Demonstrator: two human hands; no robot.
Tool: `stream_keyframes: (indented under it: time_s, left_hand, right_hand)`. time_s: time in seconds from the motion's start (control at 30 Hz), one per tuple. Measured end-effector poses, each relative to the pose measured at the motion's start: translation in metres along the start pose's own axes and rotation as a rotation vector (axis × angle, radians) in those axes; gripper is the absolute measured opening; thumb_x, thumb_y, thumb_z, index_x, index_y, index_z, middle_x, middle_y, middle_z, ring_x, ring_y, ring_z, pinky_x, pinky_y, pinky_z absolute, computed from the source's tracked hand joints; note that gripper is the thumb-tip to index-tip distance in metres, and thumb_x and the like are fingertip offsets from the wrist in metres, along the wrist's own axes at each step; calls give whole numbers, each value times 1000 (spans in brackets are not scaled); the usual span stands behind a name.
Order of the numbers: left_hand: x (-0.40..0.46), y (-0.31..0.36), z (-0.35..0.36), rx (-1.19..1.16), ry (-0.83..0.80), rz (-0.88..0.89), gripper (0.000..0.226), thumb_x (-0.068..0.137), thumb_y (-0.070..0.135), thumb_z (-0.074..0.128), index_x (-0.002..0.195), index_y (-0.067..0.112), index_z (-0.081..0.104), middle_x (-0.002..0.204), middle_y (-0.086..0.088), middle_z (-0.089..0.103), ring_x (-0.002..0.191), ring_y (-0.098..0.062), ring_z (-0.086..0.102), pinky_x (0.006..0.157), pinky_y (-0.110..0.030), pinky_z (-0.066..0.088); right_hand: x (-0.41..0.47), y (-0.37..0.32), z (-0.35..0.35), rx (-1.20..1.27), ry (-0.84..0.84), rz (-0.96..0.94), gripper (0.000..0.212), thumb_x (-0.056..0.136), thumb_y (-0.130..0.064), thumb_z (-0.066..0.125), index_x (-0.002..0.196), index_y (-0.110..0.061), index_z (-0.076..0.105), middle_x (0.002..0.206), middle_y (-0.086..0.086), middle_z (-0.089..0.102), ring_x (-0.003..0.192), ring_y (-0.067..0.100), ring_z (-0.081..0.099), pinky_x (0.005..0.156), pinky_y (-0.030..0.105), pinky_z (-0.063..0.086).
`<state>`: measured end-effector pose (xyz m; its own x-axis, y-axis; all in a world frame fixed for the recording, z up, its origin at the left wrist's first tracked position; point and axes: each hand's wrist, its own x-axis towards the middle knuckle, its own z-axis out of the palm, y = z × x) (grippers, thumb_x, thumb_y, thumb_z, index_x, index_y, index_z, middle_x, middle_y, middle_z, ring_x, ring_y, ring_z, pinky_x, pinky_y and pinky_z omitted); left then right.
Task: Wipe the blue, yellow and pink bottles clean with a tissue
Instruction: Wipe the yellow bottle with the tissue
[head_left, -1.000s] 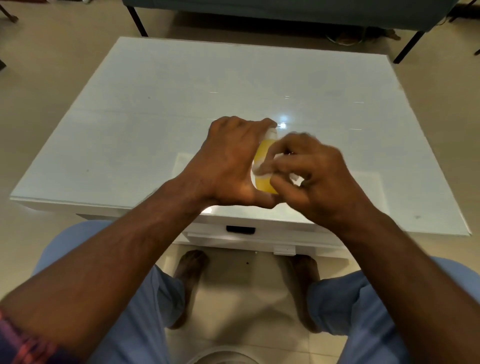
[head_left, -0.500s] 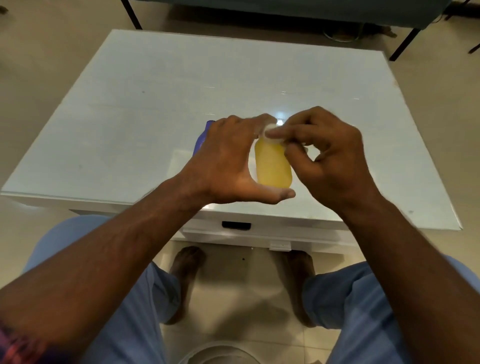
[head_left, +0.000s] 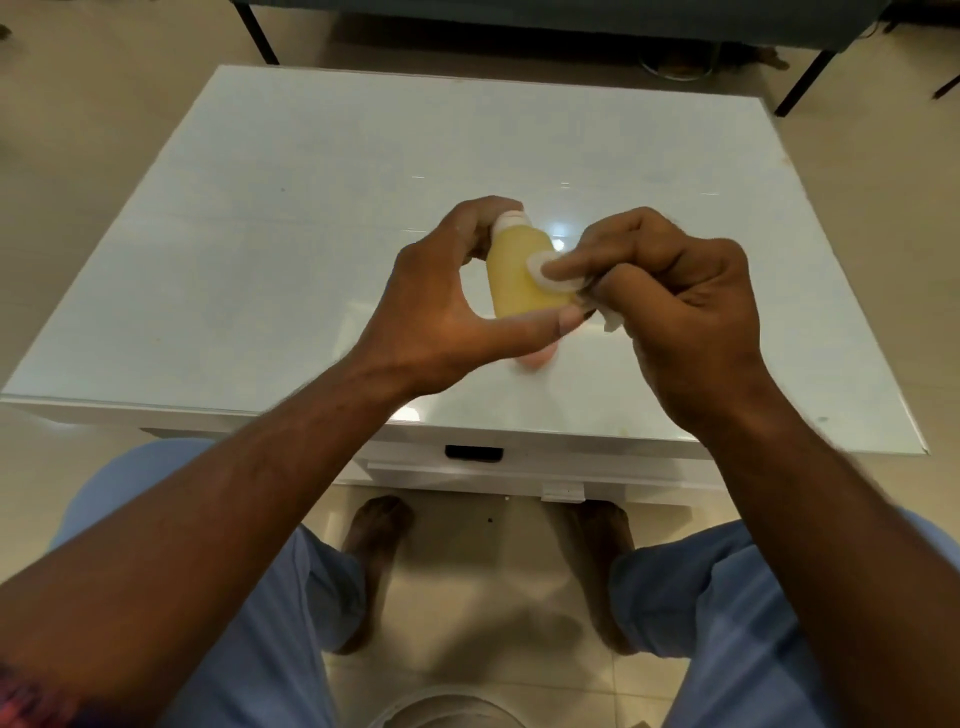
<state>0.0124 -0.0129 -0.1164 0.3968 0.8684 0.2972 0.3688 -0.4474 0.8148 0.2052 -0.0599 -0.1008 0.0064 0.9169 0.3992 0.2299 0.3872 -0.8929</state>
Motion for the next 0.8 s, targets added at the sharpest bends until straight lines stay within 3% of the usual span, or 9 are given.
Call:
stream_keyframes:
  time_s: [0.1,0.23,0.43,0.6,0.8]
  left_hand:
    - [1,0,-3,14,1,5,93,67,68,76,140,19,48,129,9,58,118,-11,60,98,-32,55]
    - [-4,2,2,58,-120,89,105,63,73,76,144,16,43,139,4,54,125,-19,55,97,-39,55]
    - [3,-1,-2,-3,30,8,89,68,65,77,138,17,50,127,5,60,115,-15,61,96,-35,56]
    - [-1,2,3,28,-58,75,94,67,70,74,140,18,47,133,8,56,121,-15,58,95,-33,56]
    - [4,-4,1,-12,55,-87,85,68,71,72,135,23,52,122,12,61,113,-8,62,97,-36,56]
  right_hand:
    - [-1,1,2,-35,-1,-30,38,93,6,51,107,-16,78,100,6,70,96,19,67,78,26,55]
    - [1,9,1,-55,66,112,33,99,-1,54,117,-14,78,114,5,75,106,16,70,84,26,56]
    - [-1,-1,3,-8,-2,-40,40,92,5,49,106,-21,77,97,3,69,96,14,66,80,23,54]
    - [2,9,2,-52,60,87,33,101,1,53,122,-12,76,117,9,74,110,19,70,87,32,60]
    - [-2,1,2,16,-9,-12,41,93,6,49,111,-19,76,98,2,70,98,15,66,81,25,53]
